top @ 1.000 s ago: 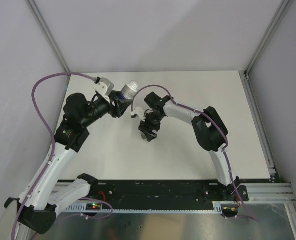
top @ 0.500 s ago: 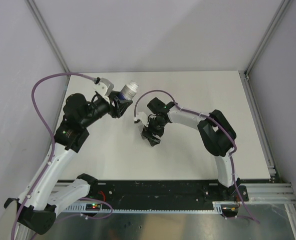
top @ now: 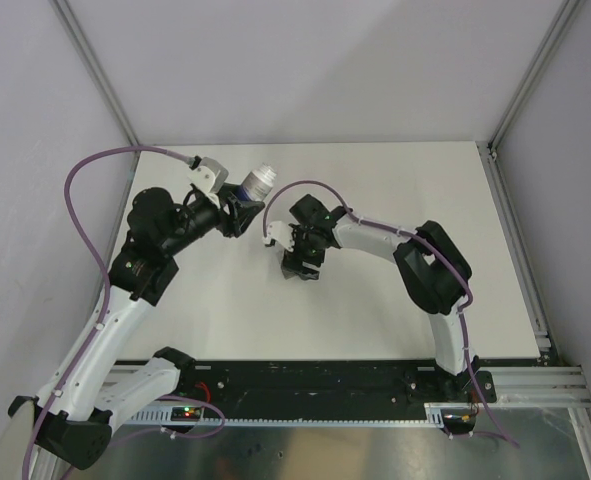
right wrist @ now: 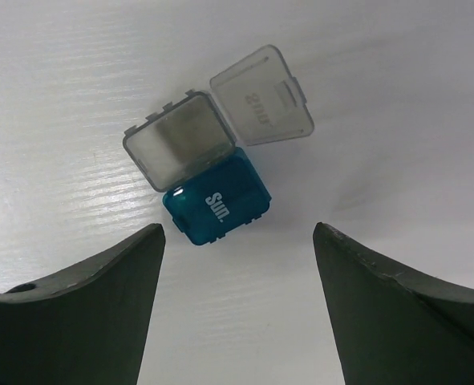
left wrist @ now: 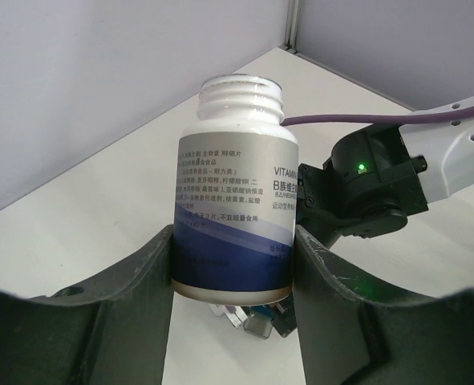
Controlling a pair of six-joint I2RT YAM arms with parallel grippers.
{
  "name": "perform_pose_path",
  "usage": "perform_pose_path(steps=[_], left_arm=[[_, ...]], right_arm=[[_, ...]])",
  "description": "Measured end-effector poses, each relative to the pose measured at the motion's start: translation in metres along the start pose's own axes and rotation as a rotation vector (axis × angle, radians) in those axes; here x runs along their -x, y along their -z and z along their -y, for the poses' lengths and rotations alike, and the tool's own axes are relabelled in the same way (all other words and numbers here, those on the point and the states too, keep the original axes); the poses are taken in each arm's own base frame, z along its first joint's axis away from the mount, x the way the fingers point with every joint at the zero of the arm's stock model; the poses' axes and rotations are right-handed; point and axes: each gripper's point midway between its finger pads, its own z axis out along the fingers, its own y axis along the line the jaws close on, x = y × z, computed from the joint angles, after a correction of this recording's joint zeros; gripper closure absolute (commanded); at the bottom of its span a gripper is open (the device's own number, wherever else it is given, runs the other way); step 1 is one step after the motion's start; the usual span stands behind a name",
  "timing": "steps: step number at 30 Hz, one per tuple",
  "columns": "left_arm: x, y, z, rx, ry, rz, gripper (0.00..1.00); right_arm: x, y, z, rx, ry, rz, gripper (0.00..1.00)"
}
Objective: Sort the pills into containers
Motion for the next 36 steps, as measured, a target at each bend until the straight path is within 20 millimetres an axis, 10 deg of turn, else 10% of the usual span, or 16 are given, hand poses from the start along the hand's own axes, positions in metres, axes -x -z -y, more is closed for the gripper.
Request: perform_pose_path(steps=[36], left_arm=[[-0.001, 0.0, -0.002, 0.011, 0.0, -0.003, 1.0]], right_arm=[[0.006, -0.004, -0.008, 0.031, 0.053, 0.021, 0.64]])
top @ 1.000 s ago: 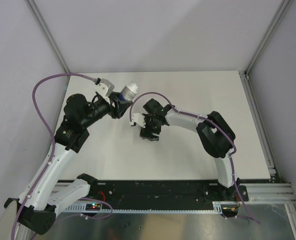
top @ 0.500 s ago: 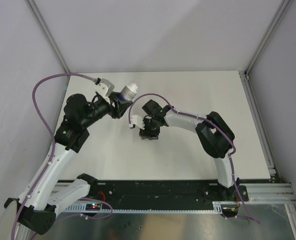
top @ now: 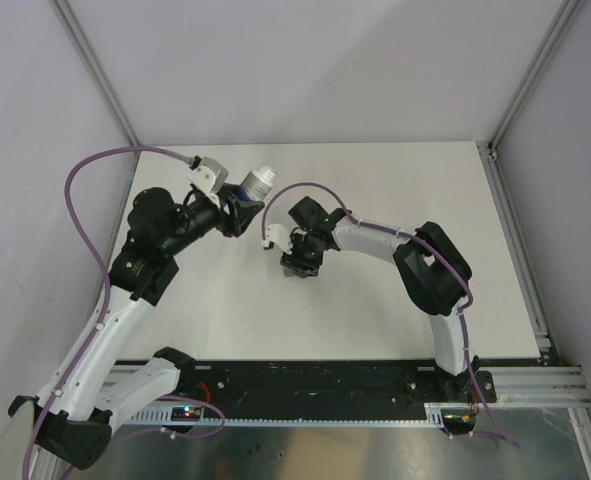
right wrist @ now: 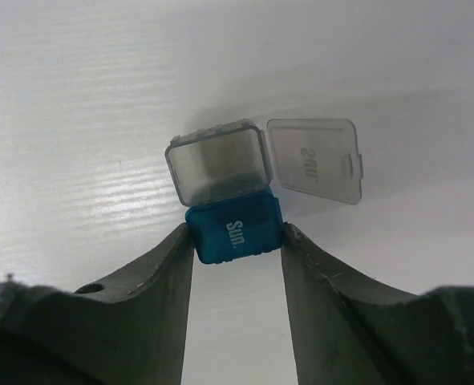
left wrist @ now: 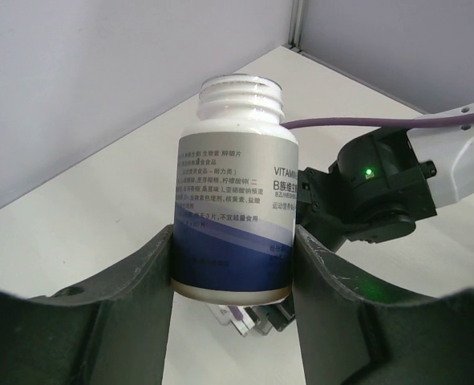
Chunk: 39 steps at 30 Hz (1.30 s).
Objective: Sort the pills into containers
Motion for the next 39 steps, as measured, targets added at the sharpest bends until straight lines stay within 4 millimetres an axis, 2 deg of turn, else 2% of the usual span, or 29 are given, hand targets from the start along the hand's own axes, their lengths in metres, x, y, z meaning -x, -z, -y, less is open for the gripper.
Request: perform_pose_path(steps=[7, 13, 18, 25, 32, 39], left_arm=[[-0.011, -0.001, -0.003, 0.016, 0.001, -0.022, 1.0], [-0.025, -0.002, -0.007, 0.032, -0.002, -0.052, 1.0], [-0.031, -0.003, -0.009, 0.04, -0.01, -0.065, 1.0], [-0.044, -0.003, -0.012, 0.049, -0.013, -0.094, 1.0], [-0.062, -0.003, -0.015, 0.063, -0.026, -0.133, 1.0], [-0.066, -0.004, -0.017, 0.065, -0.037, -0.145, 1.0]], right_arm=[[-0.024, 0.015, 0.004, -0.037, -0.18, -0.014, 0.66], [-0.058, 0.034, 0.005, -0.126, -0.361, -0.047, 0.65], [-0.078, 0.046, -0.008, -0.19, -0.458, -0.091, 0.64], [-0.085, 0.051, -0.02, -0.253, -0.527, -0.12, 0.6], [-0.081, 0.049, -0.018, -0.303, -0.596, -0.106, 0.57], [-0.076, 0.048, -0.015, -0.335, -0.655, -0.082, 0.51]])
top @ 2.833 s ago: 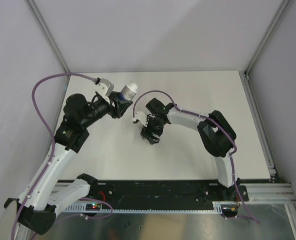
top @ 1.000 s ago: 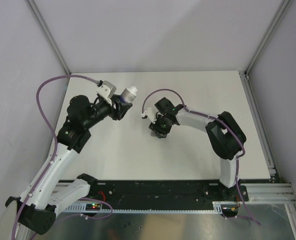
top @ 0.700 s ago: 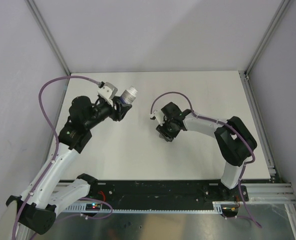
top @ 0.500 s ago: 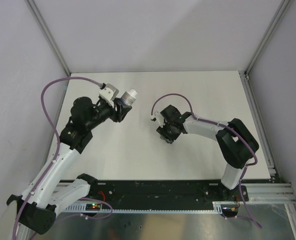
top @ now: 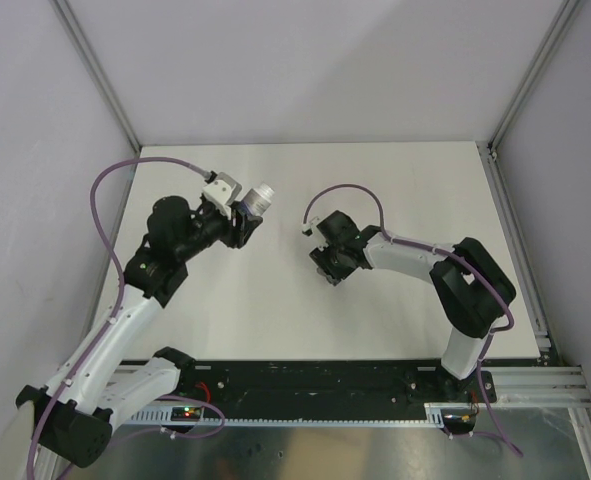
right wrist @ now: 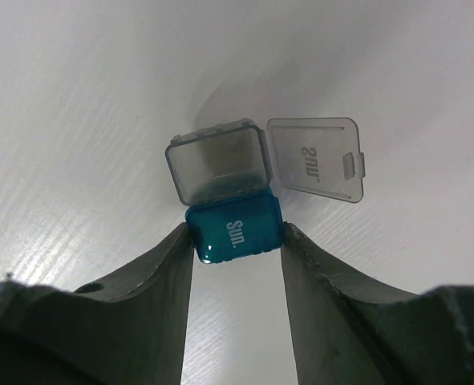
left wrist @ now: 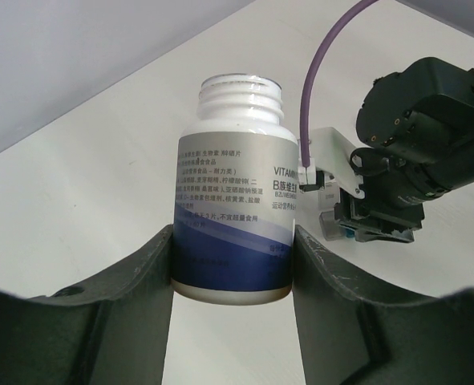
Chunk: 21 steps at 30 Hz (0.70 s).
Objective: Sort the pills into containers
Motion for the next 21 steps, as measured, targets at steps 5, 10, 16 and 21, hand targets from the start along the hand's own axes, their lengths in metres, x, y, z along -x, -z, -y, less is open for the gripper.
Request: perform_pose_path(steps=[5, 10, 16, 21], left_arm=[[-0.004, -0.001, 0.0, -0.002, 0.003, -0.01, 1.0], [-0.012, -0.002, 0.001, -0.004, 0.005, -0.026, 1.0], [-0.012, -0.002, 0.002, -0.011, -0.001, -0.028, 1.0], [-0.018, -0.002, 0.002, -0.013, -0.009, -0.039, 1.0]], right_arm=[[0.007, -0.002, -0.006, 0.004, -0.027, 0.009, 0.46], [0.008, -0.007, -0.013, 0.011, -0.039, 0.007, 0.41], [0.007, -0.008, -0.018, 0.017, -0.046, 0.006, 0.36], [0.007, -0.007, -0.024, 0.044, -0.048, 0.005, 0.35]])
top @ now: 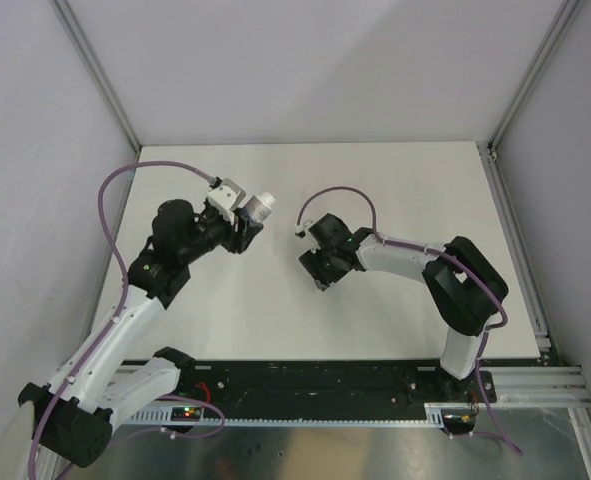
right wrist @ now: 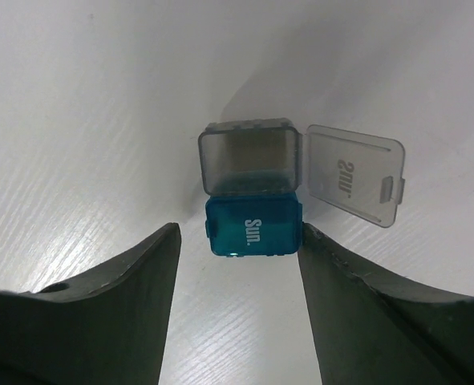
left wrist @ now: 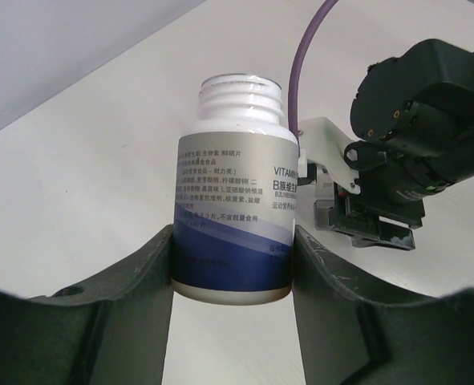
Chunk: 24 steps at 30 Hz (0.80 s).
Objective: Sort the pills into containers
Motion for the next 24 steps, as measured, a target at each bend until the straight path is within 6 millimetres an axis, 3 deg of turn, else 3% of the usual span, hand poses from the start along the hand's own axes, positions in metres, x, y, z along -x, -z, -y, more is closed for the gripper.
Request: perform_pose_path(steps=[9, 15, 24], left_arm=[[-0.011, -0.001, 0.001, -0.005, -0.009, -0.025, 1.0], [-0.026, -0.003, 0.006, -0.038, -0.025, -0.05, 1.0], [-0.064, -0.013, 0.019, -0.141, -0.07, -0.133, 1.0]], right_arm=[[0.005, 0.007, -0.008, 0.044, 0.001, 0.019, 0.34], [0.01, 0.017, 0.004, 0.031, -0.015, 0.039, 0.33], [0.034, 0.075, 0.047, -0.042, -0.043, 0.205, 0.31]])
